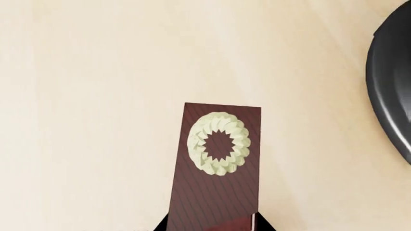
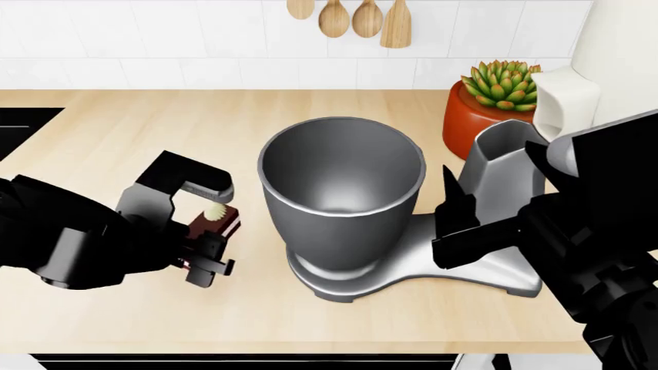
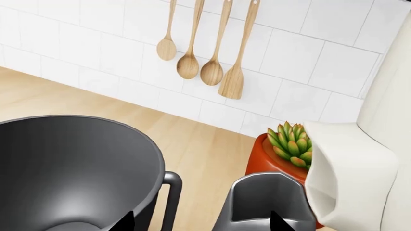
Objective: Place the cake in the stand mixer bowl.
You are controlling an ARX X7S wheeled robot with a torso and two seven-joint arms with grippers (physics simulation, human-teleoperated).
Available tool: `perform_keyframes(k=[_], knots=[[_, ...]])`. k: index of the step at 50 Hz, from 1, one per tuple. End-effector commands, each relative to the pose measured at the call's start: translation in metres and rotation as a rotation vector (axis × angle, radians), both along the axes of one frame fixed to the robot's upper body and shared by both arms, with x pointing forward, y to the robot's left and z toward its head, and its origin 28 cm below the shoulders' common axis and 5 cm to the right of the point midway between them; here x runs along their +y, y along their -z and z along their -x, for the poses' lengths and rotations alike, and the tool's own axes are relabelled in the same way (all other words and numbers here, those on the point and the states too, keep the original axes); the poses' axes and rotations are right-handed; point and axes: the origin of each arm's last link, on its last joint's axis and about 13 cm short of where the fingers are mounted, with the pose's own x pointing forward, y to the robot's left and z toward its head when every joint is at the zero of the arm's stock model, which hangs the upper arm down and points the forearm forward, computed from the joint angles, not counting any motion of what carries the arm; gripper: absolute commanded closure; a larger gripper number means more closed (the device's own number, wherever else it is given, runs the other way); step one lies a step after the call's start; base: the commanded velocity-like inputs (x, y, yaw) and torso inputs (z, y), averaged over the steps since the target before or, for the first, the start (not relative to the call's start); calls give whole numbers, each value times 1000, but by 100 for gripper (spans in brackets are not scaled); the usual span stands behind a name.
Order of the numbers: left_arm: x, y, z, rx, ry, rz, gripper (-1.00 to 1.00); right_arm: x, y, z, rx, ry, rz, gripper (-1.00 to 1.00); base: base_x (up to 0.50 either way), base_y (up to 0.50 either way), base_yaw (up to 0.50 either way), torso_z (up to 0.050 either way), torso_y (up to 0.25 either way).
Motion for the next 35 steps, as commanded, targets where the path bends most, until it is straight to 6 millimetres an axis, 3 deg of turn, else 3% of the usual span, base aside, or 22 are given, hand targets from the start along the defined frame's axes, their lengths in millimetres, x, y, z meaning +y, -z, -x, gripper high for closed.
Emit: perform_keyframes(k=[1,4,7,14,20,26,35], knots=[[5,-48,16,-189,-22,24,100,0,-2,0,-5,6,0,-100,0,0,0,0,0],[6,-90,35,-314,-8,87,100,0,-3,0,-7,8,-3,-100,0,0,0,0,0],[5,-114,49,-371,-28,109,100,0,-3,0,-5,8,-4,-100,0,0,0,0,0],[-2,-139,58,-466,-4,142,100,0,-3,1,-6,8,-5,-100,0,0,0,0,0],[-17,-152,47,-477,55,150,100,2,-2,-1,-3,5,0,-100,0,0,0,0,0],[-45,-169,28,-464,146,115,100,4,0,-3,5,-1,5,-100,0,0,0,0,2],[-82,-171,-4,-428,241,95,100,4,0,-2,6,-4,10,-100,0,0,0,0,0]])
